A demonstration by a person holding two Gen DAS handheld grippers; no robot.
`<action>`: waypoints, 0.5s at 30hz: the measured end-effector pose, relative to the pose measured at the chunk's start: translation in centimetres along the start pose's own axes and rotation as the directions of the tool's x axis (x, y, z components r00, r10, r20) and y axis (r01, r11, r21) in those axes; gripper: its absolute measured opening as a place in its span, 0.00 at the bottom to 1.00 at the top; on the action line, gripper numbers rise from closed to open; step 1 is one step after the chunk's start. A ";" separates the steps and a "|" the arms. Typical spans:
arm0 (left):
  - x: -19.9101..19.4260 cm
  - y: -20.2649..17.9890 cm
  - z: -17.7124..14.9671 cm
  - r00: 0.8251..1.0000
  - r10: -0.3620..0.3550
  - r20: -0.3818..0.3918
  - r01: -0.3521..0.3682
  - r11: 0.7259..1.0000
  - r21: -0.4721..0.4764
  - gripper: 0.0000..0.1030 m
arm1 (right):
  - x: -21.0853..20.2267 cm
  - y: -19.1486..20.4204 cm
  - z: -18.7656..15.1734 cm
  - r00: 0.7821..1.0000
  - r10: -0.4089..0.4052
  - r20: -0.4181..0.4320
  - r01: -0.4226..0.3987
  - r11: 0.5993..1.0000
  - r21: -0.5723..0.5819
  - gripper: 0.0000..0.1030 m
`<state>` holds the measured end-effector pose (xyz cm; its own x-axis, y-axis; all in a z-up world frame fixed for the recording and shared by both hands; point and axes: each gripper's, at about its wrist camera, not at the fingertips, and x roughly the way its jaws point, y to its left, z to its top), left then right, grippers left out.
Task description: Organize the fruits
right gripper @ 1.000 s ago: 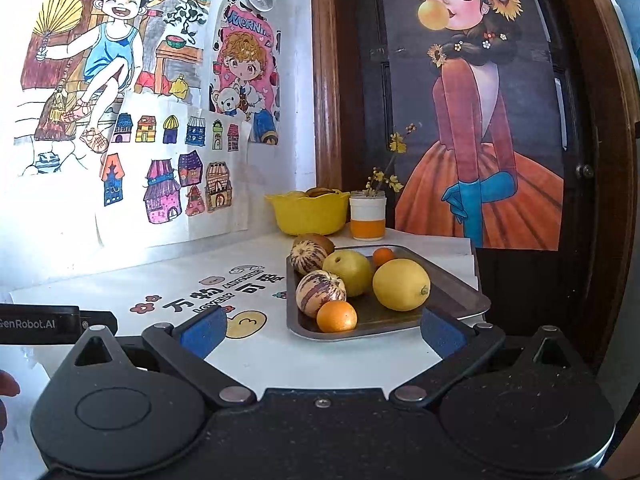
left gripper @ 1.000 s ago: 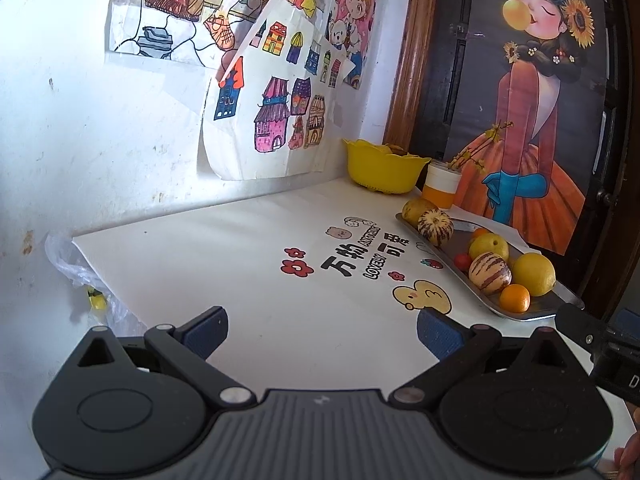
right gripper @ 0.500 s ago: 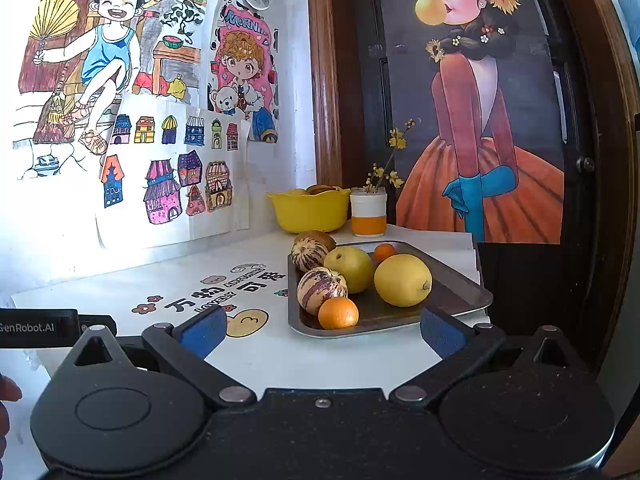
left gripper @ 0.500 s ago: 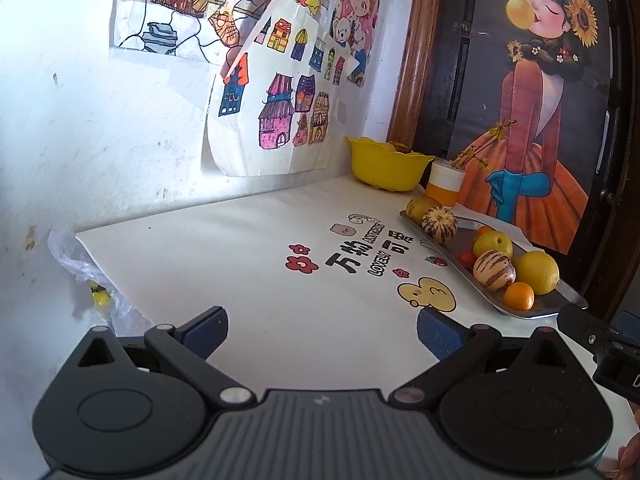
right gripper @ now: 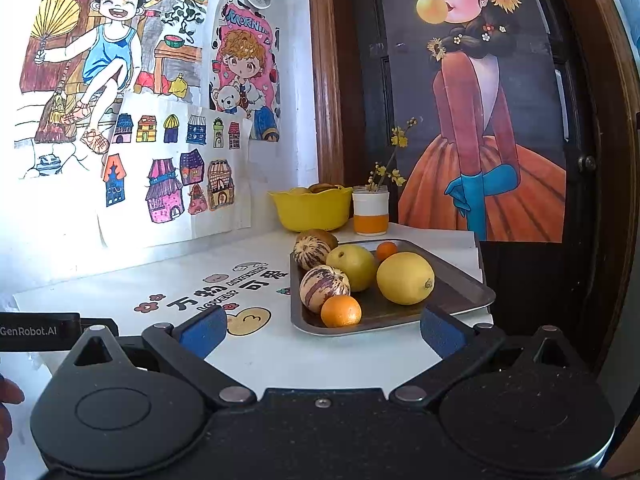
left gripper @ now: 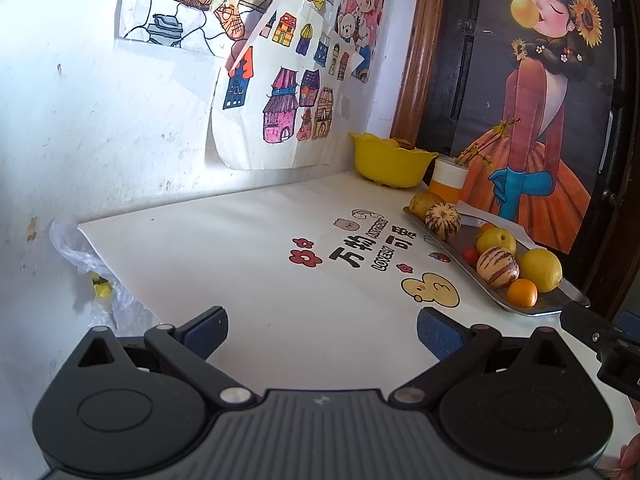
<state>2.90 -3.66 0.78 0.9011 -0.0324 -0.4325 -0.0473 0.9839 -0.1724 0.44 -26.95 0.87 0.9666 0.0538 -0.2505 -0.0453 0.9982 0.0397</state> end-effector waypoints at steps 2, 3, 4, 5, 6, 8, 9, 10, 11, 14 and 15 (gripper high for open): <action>0.0 0.0 -0.1 1.000 0.002 0.000 -0.002 1.000 0.000 1.00 | 0.0 0.0 0.0 1.000 0.000 0.000 0.000 1.000 0.000 0.99; 0.0 0.1 -0.1 1.000 0.001 0.000 -0.001 1.000 0.000 1.00 | 0.0 0.1 0.0 1.000 0.000 -0.001 0.000 1.000 0.000 0.99; 0.0 0.1 -0.1 1.000 0.001 0.000 -0.001 1.000 -0.001 1.00 | 0.0 0.0 0.0 1.000 0.000 0.000 0.000 1.000 0.000 0.99; 0.0 0.1 -0.1 1.000 0.001 -0.001 -0.001 1.000 -0.001 1.00 | 0.0 0.1 0.0 1.000 0.000 0.000 0.000 1.000 0.000 0.99; 0.0 0.1 -0.1 1.000 0.001 0.000 -0.001 1.000 -0.001 1.00 | 0.0 0.1 0.0 1.000 -0.001 0.000 0.001 1.000 0.000 0.99; 0.0 0.1 -0.1 1.000 0.002 0.000 -0.002 1.000 0.000 1.00 | 0.0 0.1 0.0 1.000 -0.001 0.000 0.001 1.000 0.001 0.99; 0.0 0.1 -0.1 1.000 0.001 -0.001 -0.001 1.000 0.000 1.00 | 0.0 0.1 0.0 1.000 -0.001 0.000 0.001 1.000 0.002 0.99; 0.0 0.1 -0.1 1.000 0.001 -0.001 -0.001 1.000 -0.001 1.00 | 0.0 0.0 0.0 1.000 -0.001 0.000 0.001 1.000 0.001 0.99; 0.1 0.1 -0.2 1.000 0.001 -0.001 -0.001 1.000 -0.001 1.00 | 0.0 0.0 0.0 1.000 -0.001 0.000 0.001 1.000 0.001 0.99; 0.1 0.1 -0.2 1.000 0.002 -0.001 -0.002 1.000 -0.001 1.00 | 0.0 0.0 0.0 1.000 -0.001 0.000 0.001 1.000 0.001 0.99; 0.1 0.1 -0.1 1.000 0.002 -0.001 -0.002 1.000 -0.001 1.00 | 0.0 0.1 0.0 1.000 -0.001 0.000 0.001 1.000 0.001 0.99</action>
<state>2.87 -3.58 0.60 0.9004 -0.0309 -0.4339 -0.0494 0.9838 -0.1724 0.40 -26.90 0.87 0.9666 0.0529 -0.2509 -0.0442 0.9982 0.0404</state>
